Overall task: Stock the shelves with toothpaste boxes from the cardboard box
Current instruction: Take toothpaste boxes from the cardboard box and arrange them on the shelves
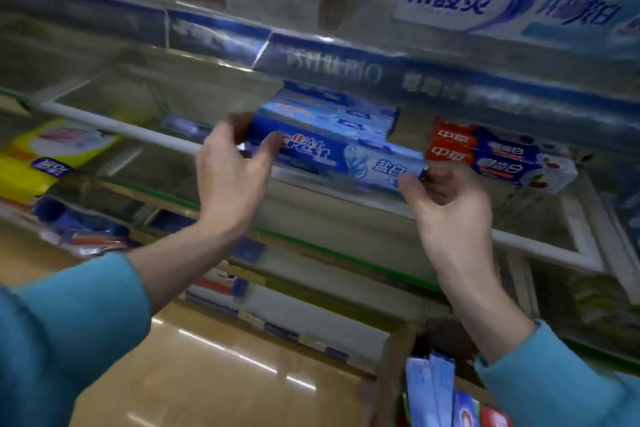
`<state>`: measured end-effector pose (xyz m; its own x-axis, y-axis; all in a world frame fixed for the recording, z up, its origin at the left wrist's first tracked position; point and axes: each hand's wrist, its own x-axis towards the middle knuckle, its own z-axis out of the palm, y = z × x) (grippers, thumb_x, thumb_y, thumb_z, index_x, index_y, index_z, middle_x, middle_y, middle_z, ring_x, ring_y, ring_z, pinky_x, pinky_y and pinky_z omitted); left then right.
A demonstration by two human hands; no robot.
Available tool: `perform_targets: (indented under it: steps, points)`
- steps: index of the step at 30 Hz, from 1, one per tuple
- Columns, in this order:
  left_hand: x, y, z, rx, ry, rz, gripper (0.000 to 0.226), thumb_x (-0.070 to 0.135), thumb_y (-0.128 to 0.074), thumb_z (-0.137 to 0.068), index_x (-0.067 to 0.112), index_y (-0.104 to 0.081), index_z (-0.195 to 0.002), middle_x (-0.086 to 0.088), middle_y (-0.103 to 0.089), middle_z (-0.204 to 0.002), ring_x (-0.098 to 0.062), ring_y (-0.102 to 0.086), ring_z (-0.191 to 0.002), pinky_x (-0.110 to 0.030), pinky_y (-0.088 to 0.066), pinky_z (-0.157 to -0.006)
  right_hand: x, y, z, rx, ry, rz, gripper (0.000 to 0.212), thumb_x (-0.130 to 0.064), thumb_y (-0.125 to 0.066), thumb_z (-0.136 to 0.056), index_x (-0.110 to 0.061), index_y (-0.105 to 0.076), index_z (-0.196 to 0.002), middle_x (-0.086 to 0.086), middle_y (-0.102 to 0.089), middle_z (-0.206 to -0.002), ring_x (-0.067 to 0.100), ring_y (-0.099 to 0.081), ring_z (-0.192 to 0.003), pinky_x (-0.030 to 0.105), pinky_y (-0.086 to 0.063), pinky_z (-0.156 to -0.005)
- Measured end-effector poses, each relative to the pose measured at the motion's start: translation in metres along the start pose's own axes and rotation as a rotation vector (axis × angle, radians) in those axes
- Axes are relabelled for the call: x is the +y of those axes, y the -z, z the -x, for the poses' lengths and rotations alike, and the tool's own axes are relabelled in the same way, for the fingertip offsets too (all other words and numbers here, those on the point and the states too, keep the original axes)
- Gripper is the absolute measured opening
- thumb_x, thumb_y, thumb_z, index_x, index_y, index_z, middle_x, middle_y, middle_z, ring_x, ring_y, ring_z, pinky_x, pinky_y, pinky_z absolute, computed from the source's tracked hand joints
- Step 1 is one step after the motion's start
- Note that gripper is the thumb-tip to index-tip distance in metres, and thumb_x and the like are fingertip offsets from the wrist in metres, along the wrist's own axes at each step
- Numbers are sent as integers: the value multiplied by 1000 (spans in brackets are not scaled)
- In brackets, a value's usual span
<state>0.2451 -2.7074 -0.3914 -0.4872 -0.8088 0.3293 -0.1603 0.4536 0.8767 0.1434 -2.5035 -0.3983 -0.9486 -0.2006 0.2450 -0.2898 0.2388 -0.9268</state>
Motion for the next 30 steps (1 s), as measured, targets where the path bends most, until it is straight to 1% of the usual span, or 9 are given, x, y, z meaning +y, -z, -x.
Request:
perform_targets:
  steps: [3,7,12,14,16,20,23,26,30]
  points:
    - [-22,-5,-40,-36,-56,20,32,37,-77,-85,15,-66,-106,5,-70,-98,-18,-68,-96,-39,-54,-90,0,-36,-21,96,63,10,16,-16,-74,-88,-13,-60,-96,-2,-68,-87,4,-65,-78,19,-50,-75]
    - [-48,-19,-91,-123,-63,82,35,44,-78,-77,15,-67,-93,5,-73,-87,-13,-72,-86,-41,-58,-82,-3,-68,-56,201,113,92,14,-16,-74,-86,-13,-61,-91,-14,-61,-77,-11,-59,-63,11,-47,-66]
    - [-58,-37,-137,-197,-88,96,44,47,-78,-71,12,-63,-92,-8,-71,-92,-23,-68,-84,-49,-54,-82,5,-84,-77,259,206,162,18,-23,-75,-84,-11,-63,-92,-2,-63,-79,-1,-56,-67,18,-46,-67]
    - [-53,-45,-149,-251,-69,83,38,45,-82,-71,19,-58,-86,-5,-70,-90,-22,-67,-85,-47,-55,-86,10,-84,-84,265,198,186,23,-25,-75,-84,-7,-64,-94,5,-66,-86,8,-58,-74,21,-48,-70]
    - [-50,-52,-157,-272,-59,61,34,39,-84,-77,24,-54,-82,6,-65,-83,-17,-66,-84,-42,-55,-88,12,-85,-93,280,167,194,25,-23,-76,-84,-5,-65,-97,6,-67,-89,6,-59,-72,20,-49,-71]
    - [-47,-59,-161,-298,-62,57,34,38,-83,-81,17,-62,-98,8,-67,-92,-13,-66,-89,-38,-55,-88,11,-86,-105,297,95,190,16,-18,-76,-85,-14,-61,-89,1,-66,-85,2,-57,-69,18,-49,-71]
    - [-50,-60,-163,-312,-62,48,36,37,-84,-80,17,-61,-100,5,-69,-94,-15,-67,-91,-42,-56,-89,11,-86,-109,276,68,192,22,-15,-76,-85,-24,-57,-77,-9,-63,-77,-2,-57,-65,18,-50,-71]
    - [-55,-61,-165,-330,-59,55,36,36,-85,-79,19,-59,-98,4,-69,-95,-16,-68,-91,-45,-57,-88,12,-85,-110,263,62,177,16,-11,-75,-84,-18,-61,-86,-9,-63,-78,-1,-59,-68,23,-53,-77]
    - [-58,-61,-168,-346,-30,81,41,37,-85,-79,20,-54,-101,3,-67,-98,-13,-68,-87,-41,-59,-81,13,-84,-112,247,77,175,17,-9,-74,-84,-20,-61,-87,-12,-64,-79,0,-60,-70,25,-54,-79]
